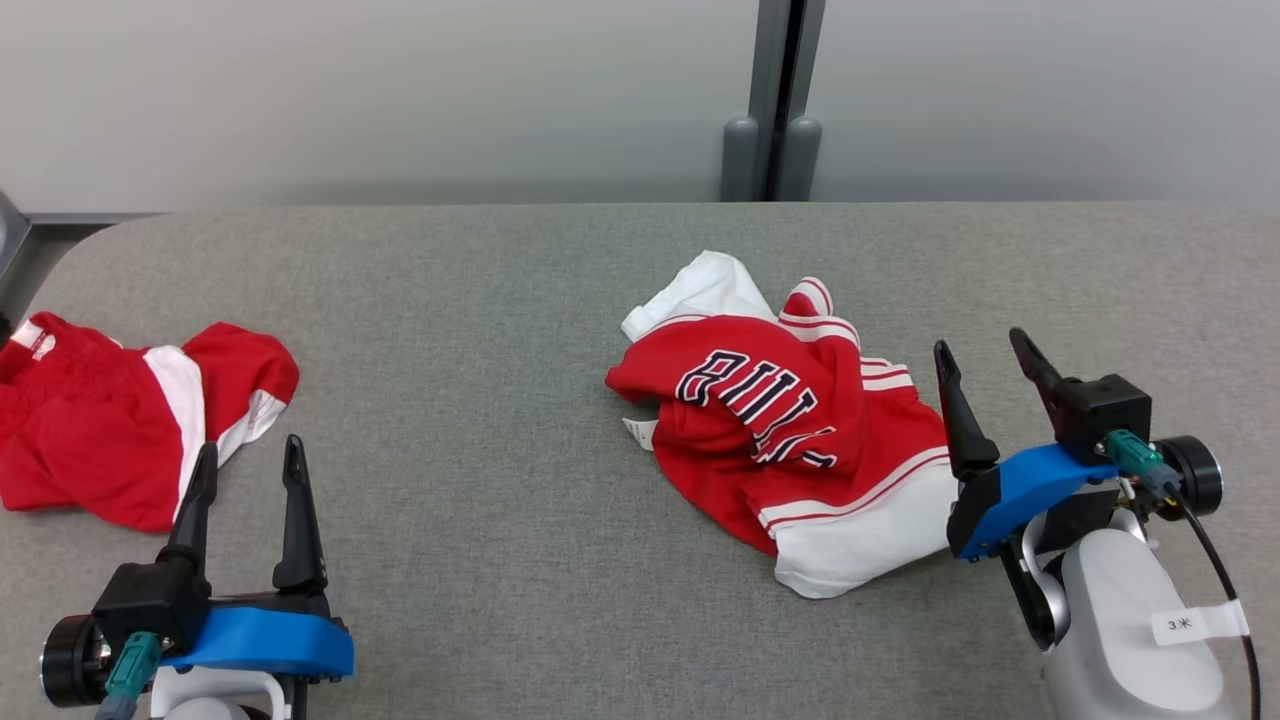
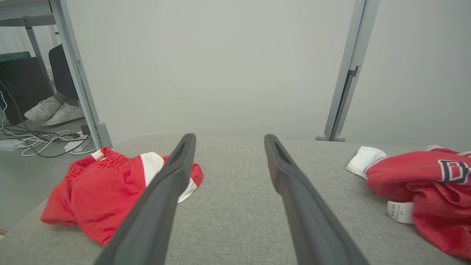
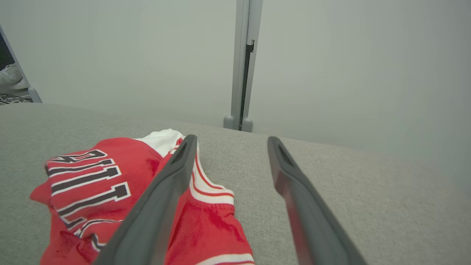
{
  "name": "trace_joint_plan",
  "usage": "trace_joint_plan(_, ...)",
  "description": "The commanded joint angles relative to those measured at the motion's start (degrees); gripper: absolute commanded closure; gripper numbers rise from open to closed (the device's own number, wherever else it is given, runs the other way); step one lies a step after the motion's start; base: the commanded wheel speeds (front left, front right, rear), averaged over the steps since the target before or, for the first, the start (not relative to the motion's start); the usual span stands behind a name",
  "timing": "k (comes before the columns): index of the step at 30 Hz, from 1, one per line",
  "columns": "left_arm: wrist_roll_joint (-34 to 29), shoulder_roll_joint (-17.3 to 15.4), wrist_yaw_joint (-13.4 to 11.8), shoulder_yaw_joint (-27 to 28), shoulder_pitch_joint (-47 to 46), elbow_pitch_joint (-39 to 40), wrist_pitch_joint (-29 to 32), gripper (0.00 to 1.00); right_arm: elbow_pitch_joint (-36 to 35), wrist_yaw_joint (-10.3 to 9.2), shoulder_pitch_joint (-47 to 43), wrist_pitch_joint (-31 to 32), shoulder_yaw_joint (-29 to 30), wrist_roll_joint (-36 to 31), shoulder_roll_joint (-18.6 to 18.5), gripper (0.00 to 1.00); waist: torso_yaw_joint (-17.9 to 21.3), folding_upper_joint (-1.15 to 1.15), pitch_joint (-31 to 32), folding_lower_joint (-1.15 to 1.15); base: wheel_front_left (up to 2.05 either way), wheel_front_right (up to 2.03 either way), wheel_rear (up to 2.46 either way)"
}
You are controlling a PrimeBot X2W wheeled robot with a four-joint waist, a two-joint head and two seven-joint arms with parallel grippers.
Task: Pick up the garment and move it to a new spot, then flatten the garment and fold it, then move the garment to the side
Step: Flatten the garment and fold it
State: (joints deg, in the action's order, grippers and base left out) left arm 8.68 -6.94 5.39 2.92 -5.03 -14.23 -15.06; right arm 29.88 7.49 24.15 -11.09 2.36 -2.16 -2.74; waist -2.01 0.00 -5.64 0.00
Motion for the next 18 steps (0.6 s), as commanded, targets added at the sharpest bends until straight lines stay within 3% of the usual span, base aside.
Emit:
trace_joint_plan(1, -0.1, 0.2, 0.2, 0.0, -1.0, -0.1, -0.2, 0.0, 2.1, 0.01, 1.2, 0.9, 0.7, -1.3, -0.2, 0.0, -0.7, 0.0, -0.7, 0.0, 0.0, 0.0, 0.0)
trace_joint_plan(18, -0.2, 1.2, 1.5, 0.5, -3.3, -2.0, -0.2, 0.0, 27.0, 0.01, 4.6, -0.6, 7.9, -4.3, -0.2, 0.0, -2.9, 0.0, -3.2, 0.0, 0.0, 0.0, 0.0)
